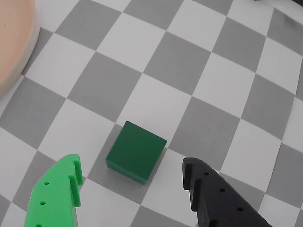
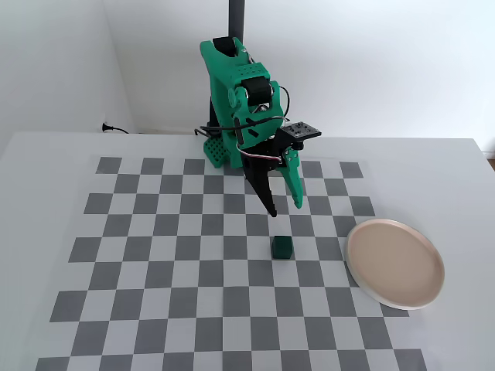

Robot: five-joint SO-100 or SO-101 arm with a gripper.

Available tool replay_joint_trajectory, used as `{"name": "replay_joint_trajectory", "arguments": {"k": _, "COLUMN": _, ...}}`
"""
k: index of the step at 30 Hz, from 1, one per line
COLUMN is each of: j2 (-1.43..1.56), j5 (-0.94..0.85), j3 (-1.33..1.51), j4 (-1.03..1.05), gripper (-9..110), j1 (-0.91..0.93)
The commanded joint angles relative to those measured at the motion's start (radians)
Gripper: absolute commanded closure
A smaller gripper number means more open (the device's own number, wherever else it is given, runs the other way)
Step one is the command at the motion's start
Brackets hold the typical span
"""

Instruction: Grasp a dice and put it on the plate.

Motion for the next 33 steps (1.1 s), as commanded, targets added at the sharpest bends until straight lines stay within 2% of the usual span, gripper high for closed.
{"name": "replay_joint_trajectory", "arguments": {"k": 1, "j2": -0.135, "j5": 0.026, "j3": -0.167, "j4": -0.017, "gripper": 84, "j1": -0.015}}
{"name": "replay_joint_trajectory", "arguments": {"k": 22, "j2": -0.650, "j5": 0.080, "j3": -0.291, "j4": -0.176, "gripper": 81, "j1": -0.009}}
{"name": "replay_joint_trajectory", "arguments": {"k": 33, "j2": -0.709, "j5": 0.095, "j3": -0.314, "j4": -0.144, "gripper": 81, "j1": 0.000}}
